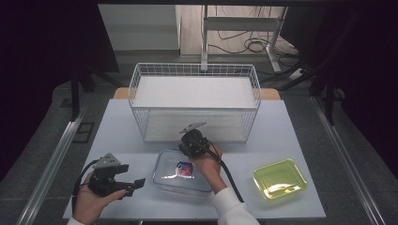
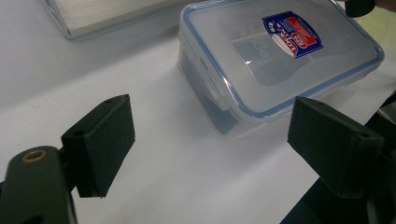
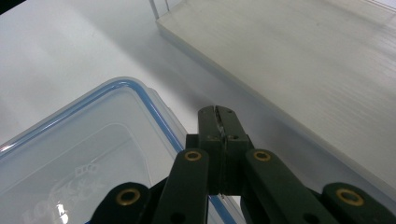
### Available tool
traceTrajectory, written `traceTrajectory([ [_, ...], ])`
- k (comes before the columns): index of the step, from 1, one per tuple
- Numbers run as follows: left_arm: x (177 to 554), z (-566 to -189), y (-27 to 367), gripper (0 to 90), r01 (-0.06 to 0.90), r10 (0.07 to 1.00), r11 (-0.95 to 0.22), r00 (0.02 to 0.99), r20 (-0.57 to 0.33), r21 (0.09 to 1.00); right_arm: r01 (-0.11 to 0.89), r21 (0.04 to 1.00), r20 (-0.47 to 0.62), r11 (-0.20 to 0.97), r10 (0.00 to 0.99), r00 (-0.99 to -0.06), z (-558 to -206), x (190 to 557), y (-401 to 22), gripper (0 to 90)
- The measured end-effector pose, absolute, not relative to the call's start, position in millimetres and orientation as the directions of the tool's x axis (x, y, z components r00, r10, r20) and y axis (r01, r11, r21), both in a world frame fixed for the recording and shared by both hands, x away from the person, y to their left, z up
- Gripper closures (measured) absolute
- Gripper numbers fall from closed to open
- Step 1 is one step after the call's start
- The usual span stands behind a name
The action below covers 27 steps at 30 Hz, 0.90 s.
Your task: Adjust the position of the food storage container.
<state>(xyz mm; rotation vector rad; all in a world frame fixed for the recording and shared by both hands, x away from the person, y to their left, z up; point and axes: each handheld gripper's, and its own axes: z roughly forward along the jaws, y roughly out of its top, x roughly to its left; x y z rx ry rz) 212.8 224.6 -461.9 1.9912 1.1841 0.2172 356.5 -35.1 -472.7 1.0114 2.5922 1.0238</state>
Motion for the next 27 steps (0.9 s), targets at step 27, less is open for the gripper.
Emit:
traceTrajectory([
  [27, 216.8, -470.7, 224.0, 14.3, 0.682, 0.808, -0.252, 0.539, -0.238, 0.687, 0.490, 0.676, 0.132, 0.550, 0.564, -0.815, -444.5, 282.1, -109.9, 89.6],
])
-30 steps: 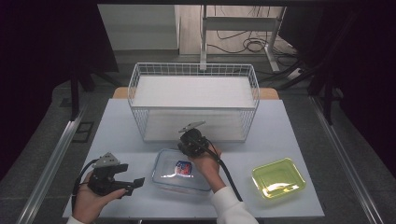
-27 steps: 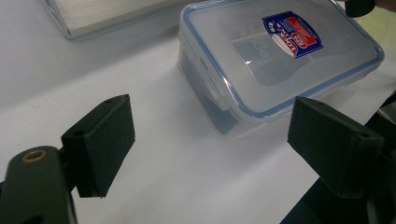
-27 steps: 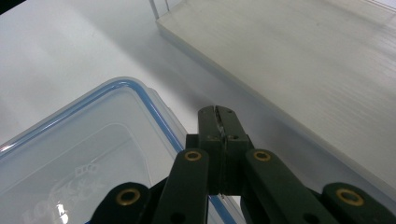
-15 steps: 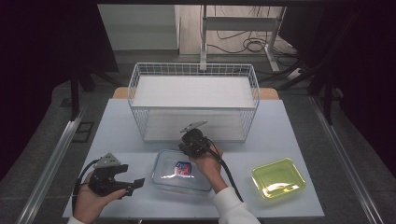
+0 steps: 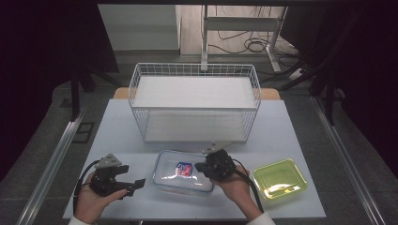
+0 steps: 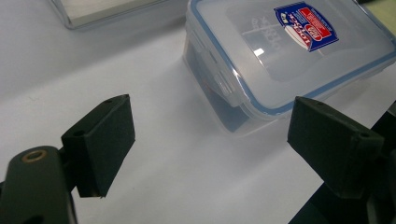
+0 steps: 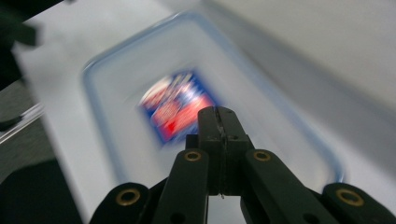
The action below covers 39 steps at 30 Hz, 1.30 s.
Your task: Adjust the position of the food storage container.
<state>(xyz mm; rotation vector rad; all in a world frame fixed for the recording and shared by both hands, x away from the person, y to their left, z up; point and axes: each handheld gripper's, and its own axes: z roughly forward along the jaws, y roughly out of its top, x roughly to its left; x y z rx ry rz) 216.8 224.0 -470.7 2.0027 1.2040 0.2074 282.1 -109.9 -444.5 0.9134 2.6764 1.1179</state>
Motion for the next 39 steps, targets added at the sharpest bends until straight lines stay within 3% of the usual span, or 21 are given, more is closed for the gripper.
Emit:
traceTrajectory([
  [7, 218.3, -473.2, 220.7, 14.3, 0.685, 0.809, -0.257, 0.538, -0.235, 0.682, 0.471, 0.647, 0.190, 0.600, 0.471, -0.861, -460.8, 233.4, -129.9, 89.6],
  [14, 217.7, -474.5, 220.4, 14.3, 0.688, 0.813, -0.257, 0.533, -0.233, 0.678, 0.428, 0.591, 0.168, 0.684, 0.415, -0.894, -478.0, 220.7, -120.4, 89.6],
  [18, 216.6, -476.6, 221.7, 14.3, 0.691, 0.814, -0.259, 0.532, -0.232, 0.675, 0.419, 0.562, 0.105, 0.713, 0.441, -0.891, -483.3, 225.0, -120.2, 89.7],
  [39, 216.4, -477.0, 219.6, 14.3, 0.688, 0.813, -0.265, 0.536, -0.227, 0.675, 0.479, 0.582, 0.079, 0.657, 0.541, -0.838, -480.1, 235.4, -141.8, 89.7],
])
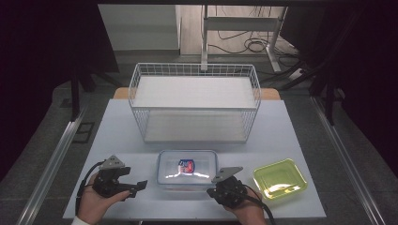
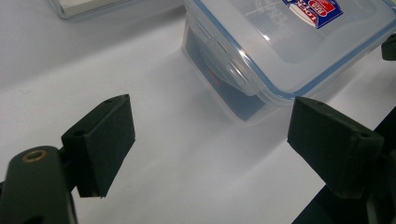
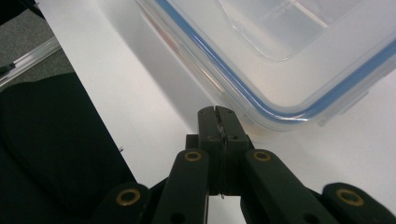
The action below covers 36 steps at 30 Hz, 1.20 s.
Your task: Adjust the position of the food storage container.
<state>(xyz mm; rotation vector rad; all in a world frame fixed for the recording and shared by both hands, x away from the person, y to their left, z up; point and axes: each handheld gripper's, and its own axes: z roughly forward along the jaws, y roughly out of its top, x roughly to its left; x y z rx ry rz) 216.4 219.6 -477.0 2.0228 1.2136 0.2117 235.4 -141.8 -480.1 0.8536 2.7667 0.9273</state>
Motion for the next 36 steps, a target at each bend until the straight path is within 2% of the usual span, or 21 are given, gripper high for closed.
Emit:
traceTrajectory([
  [8, 215.4, -476.8, 217.7, 14.3, 0.686, 0.812, -0.271, 0.540, -0.223, 0.676, 0.489, 0.594, 0.092, 0.639, 0.550, -0.830, -477.4, 232.6, -144.8, 89.6],
  [12, 214.6, -476.2, 217.1, 14.3, 0.682, 0.812, -0.270, 0.540, -0.220, 0.679, 0.496, 0.645, 0.119, 0.581, 0.565, -0.816, -461.8, 230.4, -157.0, 89.6],
  [16, 215.4, -475.4, 217.9, 14.3, 0.679, 0.820, -0.251, 0.528, -0.221, 0.690, 0.536, 0.707, 0.178, 0.461, 0.617, -0.766, -452.6, 236.2, -174.7, 88.4],
  [20, 215.2, -474.0, 217.4, 14.3, 0.679, 0.822, -0.221, 0.516, -0.241, 0.701, 0.607, 0.726, 0.275, 0.324, 0.672, -0.688, -453.7, 243.0, -187.6, 69.2],
  [22, 215.3, -473.9, 216.9, 14.3, 0.682, 0.817, -0.212, 0.516, -0.256, 0.700, 0.633, 0.723, 0.311, 0.277, 0.688, -0.656, -453.9, 246.3, -190.5, 52.7],
  [23, 215.4, -474.0, 216.7, 14.3, 0.683, 0.813, -0.208, 0.519, -0.265, 0.701, 0.649, 0.724, 0.340, 0.234, 0.698, -0.631, -454.0, 248.8, -191.7, 40.2],
  [31, 215.2, -472.7, 220.4, 14.9, 0.692, 0.796, -0.156, 0.510, -0.325, 0.705, 0.668, 0.724, 0.391, 0.170, 0.697, -0.601, -453.5, 257.8, -198.9, 29.9],
  [36, 217.8, -475.6, 222.9, 14.9, 0.710, 0.774, -0.125, 0.507, -0.380, 0.693, 0.682, 0.718, 0.428, 0.141, 0.683, -0.592, -453.7, 262.4, -206.0, 28.4],
])
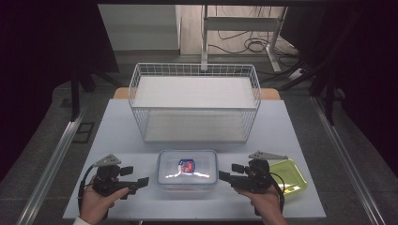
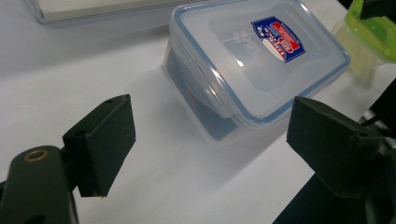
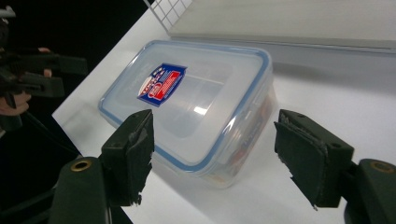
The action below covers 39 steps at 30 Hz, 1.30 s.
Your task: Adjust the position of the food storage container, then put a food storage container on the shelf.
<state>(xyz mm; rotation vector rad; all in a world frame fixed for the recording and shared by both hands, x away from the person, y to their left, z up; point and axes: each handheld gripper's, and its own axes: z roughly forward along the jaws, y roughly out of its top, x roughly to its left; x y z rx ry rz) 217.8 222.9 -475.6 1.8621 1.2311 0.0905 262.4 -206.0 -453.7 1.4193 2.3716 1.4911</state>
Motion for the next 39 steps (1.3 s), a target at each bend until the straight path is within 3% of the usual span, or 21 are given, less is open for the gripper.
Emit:
traceTrajectory([
  [14, 221.7, -477.3, 221.3, 14.9, 0.731, 0.754, -0.070, 0.484, -0.444, 0.679, 0.711, 0.691, 0.478, 0.126, 0.658, -0.582, -454.3, 268.2, -203.2, 25.0],
  [21, 231.6, -483.1, 218.8, 15.0, 0.777, 0.655, 0.036, 0.456, -0.602, 0.628, 0.737, 0.665, 0.513, 0.123, 0.643, -0.570, -458.5, 273.5, -198.8, 24.8],
  [39, 262.6, -503.9, 211.8, 18.0, 0.842, 0.658, 0.071, 0.364, -0.660, 0.535, 0.773, 0.622, 0.539, 0.125, 0.648, -0.539, -471.0, 294.3, -178.5, 23.5],
])
